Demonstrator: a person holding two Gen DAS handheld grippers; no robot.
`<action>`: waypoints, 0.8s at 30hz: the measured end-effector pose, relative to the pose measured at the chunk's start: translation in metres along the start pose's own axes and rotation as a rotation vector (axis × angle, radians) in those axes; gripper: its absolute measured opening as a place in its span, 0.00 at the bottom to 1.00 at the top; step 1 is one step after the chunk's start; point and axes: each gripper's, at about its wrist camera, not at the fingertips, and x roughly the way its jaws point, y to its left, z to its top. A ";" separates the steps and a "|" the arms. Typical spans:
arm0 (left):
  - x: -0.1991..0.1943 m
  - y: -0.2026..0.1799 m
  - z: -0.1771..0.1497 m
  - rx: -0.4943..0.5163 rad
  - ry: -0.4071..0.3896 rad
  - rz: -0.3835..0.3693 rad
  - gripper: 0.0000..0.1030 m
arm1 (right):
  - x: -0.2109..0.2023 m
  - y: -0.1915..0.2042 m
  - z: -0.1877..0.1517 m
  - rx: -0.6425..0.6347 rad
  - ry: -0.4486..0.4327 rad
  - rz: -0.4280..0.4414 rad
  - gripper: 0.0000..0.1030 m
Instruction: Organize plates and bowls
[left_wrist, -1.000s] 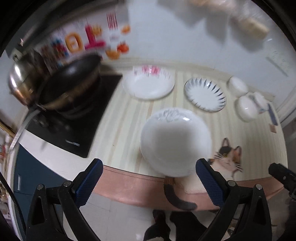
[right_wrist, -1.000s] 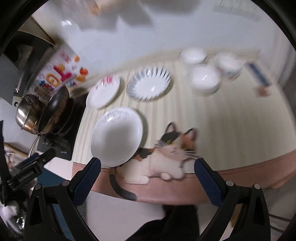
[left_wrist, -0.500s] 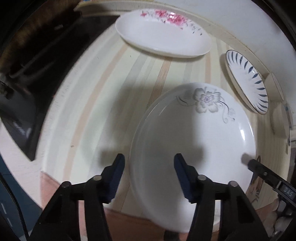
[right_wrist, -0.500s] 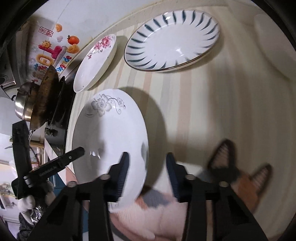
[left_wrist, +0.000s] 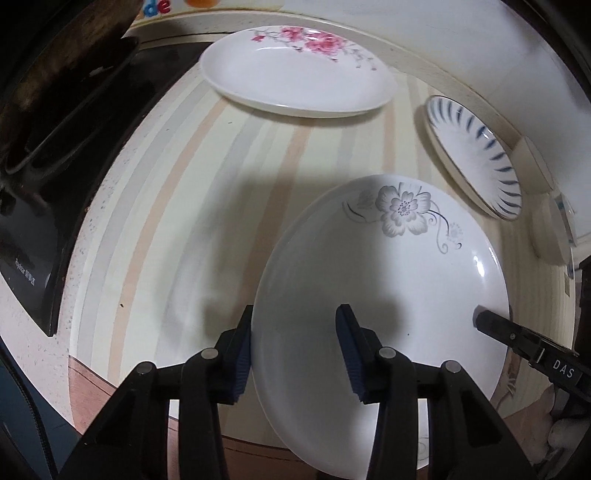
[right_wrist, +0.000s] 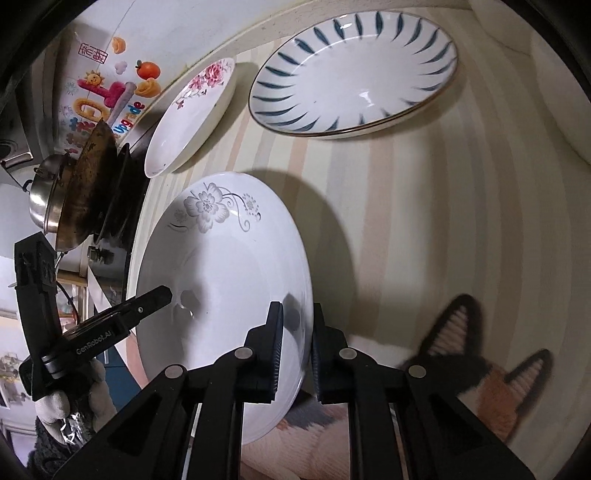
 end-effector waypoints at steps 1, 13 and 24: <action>-0.003 -0.003 -0.001 0.006 -0.008 -0.007 0.38 | -0.003 -0.003 -0.002 -0.001 -0.003 -0.002 0.15; -0.006 -0.085 -0.017 0.187 -0.011 -0.087 0.38 | -0.084 -0.067 -0.037 0.073 -0.112 -0.056 0.15; 0.024 -0.172 -0.031 0.347 0.047 -0.134 0.38 | -0.132 -0.155 -0.072 0.202 -0.175 -0.138 0.15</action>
